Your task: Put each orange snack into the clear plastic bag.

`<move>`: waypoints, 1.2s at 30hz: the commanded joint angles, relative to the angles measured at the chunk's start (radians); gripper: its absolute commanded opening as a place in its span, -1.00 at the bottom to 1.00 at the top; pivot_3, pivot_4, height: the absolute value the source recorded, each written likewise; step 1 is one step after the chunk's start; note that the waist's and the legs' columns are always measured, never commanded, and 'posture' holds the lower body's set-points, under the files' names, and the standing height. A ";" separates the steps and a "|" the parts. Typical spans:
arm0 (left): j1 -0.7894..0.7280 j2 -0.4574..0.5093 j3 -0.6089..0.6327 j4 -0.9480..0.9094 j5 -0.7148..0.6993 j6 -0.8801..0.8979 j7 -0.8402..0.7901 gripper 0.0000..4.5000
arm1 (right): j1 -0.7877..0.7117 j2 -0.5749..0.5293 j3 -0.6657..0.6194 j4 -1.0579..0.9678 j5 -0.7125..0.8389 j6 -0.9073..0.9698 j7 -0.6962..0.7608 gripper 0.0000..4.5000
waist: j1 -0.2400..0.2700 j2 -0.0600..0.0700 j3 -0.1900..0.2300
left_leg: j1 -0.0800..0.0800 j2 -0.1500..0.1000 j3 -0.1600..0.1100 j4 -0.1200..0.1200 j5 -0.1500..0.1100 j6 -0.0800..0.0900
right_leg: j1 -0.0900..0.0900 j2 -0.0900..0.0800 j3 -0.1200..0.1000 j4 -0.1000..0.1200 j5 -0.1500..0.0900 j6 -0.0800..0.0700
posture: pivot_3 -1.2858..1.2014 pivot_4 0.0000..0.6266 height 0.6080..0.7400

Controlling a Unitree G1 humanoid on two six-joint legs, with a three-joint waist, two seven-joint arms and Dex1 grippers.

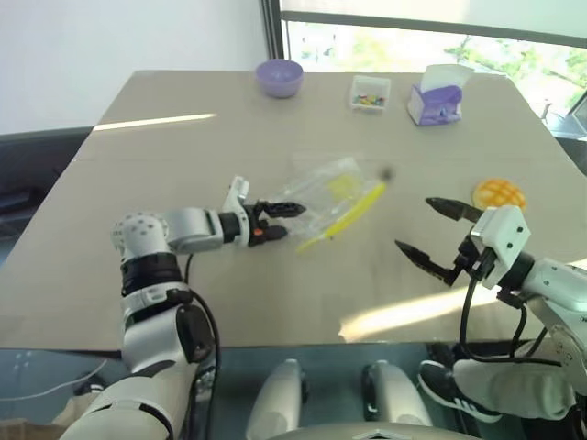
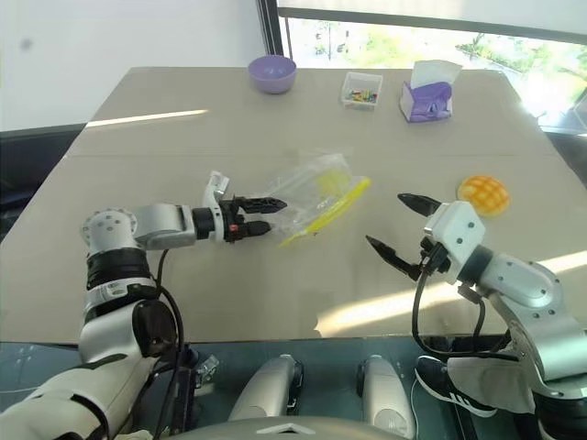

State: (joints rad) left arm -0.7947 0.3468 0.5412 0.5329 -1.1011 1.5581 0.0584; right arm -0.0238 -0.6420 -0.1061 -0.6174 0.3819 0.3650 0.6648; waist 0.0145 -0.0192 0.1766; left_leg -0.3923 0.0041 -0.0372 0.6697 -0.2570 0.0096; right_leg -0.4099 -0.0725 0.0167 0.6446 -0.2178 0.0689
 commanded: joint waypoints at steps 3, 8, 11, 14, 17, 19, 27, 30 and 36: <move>-0.009 -0.057 0.031 0.033 0.067 -0.034 0.009 -0.51 | 0.021 0.012 -0.001 -0.052 -0.015 -0.017 -0.025 1.00 | 0.000 0.000 0.000 | 0.000 0.000 0.000 0.000 0.000 0.000 | 0.000 0.000 0.000 0.000 0.000 0.000 | 0.03 -0.52 1.00; -0.046 -0.103 0.137 0.025 0.050 -0.002 0.061 -0.99 | 0.016 0.025 0.036 -0.042 -0.051 -0.031 -0.032 1.00 | -0.003 0.000 0.000 | 0.000 0.000 -0.001 0.000 0.000 0.000 | 0.000 0.000 -0.001 0.000 0.000 0.000 | 0.03 -0.52 1.00; -0.071 -0.118 0.200 -0.002 0.027 0.026 0.088 -0.99 | 0.004 0.027 0.080 -0.024 -0.112 -0.059 -0.038 1.00 | -0.003 0.000 0.000 | -0.001 0.000 -0.001 0.000 0.000 0.000 | 0.000 0.000 0.000 0.000 0.000 0.000 | 0.03 -0.52 1.00; -0.136 -0.113 0.274 -0.011 -0.041 0.054 0.134 -0.99 | -0.033 0.031 0.148 0.018 -0.223 -0.124 -0.062 1.00 | -0.006 -0.002 0.001 | -0.002 0.000 -0.001 0.000 0.000 0.000 | -0.001 0.000 -0.001 0.000 0.000 0.000 | 0.03 -0.52 1.00; -0.176 -0.120 0.316 -0.009 -0.092 0.056 0.204 -0.99 | -0.119 0.019 0.250 0.125 -0.420 -0.212 -0.109 1.00 | -0.009 -0.003 0.002 | -0.002 0.000 -0.001 0.000 0.000 -0.001 | -0.002 0.000 -0.001 0.000 0.000 0.000 | 0.03 -0.52 1.00; -0.194 -0.131 0.341 -0.007 -0.125 0.056 0.253 -0.99 | -0.172 0.020 0.300 0.208 -0.515 -0.267 -0.131 1.00 | -0.014 -0.003 0.002 | -0.002 0.000 -0.001 0.000 0.002 -0.004 | -0.002 0.000 -0.001 0.000 0.000 0.000 | 0.03 -0.52 1.00; -0.221 -0.170 0.392 -0.017 -0.255 0.050 0.425 -0.99 | -0.421 0.101 0.438 0.616 -0.879 -0.425 -0.397 1.00 | -0.028 -0.003 0.002 | -0.004 0.000 -0.001 -0.001 0.004 -0.008 | -0.004 0.000 0.000 -0.001 0.000 0.000 | 0.03 -0.52 1.00; -0.207 -0.184 0.388 -0.029 -0.321 0.022 0.488 -0.99 | -0.472 0.144 0.460 0.728 -0.928 -0.466 -0.457 1.00 | -0.028 -0.003 0.002 | -0.004 0.000 -0.001 -0.002 0.005 -0.009 | -0.006 0.000 0.000 -0.001 0.000 0.000 | 0.03 -0.52 1.00; -0.168 -0.202 0.330 -0.062 -0.464 -0.050 0.594 -0.99 | -0.481 0.173 0.485 0.775 -0.927 -0.513 -0.412 1.00 | -0.028 -0.003 0.002 | -0.005 0.000 -0.001 -0.002 0.004 -0.009 | -0.006 -0.001 0.000 -0.001 0.000 0.000 | 0.03 -0.52 1.00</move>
State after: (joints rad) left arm -0.9731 0.1477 0.8977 0.5146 -1.4915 1.5392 0.6220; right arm -0.5060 -0.4650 0.3937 0.1852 -0.5525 -0.1312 0.2437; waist -0.0136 -0.0224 0.1785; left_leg -0.3971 0.0037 -0.0378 0.6677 -0.2525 0.0005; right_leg -0.4155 -0.0731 0.0170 0.6432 -0.2175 0.0689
